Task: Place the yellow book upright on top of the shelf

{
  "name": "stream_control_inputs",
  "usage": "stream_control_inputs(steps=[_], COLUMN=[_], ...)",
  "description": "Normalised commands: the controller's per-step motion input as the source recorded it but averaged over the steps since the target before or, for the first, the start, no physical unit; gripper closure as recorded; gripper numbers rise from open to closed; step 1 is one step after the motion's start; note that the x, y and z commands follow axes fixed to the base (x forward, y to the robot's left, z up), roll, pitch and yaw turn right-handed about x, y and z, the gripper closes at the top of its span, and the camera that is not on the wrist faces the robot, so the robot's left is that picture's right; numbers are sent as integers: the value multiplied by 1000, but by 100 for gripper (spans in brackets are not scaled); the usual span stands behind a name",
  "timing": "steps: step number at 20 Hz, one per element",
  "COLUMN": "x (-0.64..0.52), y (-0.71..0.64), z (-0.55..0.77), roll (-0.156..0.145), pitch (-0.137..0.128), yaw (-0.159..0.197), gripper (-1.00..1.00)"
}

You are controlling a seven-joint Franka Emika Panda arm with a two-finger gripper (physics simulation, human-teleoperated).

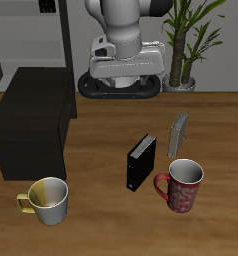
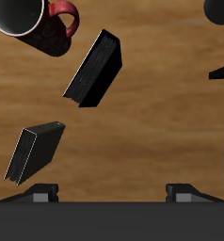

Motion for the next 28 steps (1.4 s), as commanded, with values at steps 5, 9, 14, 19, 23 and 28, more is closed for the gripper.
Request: stream_control_inputs(steps=[5, 9, 14, 19, 23, 28], x=[30, 41, -176, -40, -108, -58], y=[4, 46, 320, 335, 543, 455], z=[12, 34, -117, -170, -168, -285], roll=[-28, -63, -11, -7, 50, 42], pitch=[-8, -23, -50, 6, -40, 0], yaw=[-3, -63, -78, -45, -20, -39], gripper=[-100, -100, -100, -100, -100, -100])
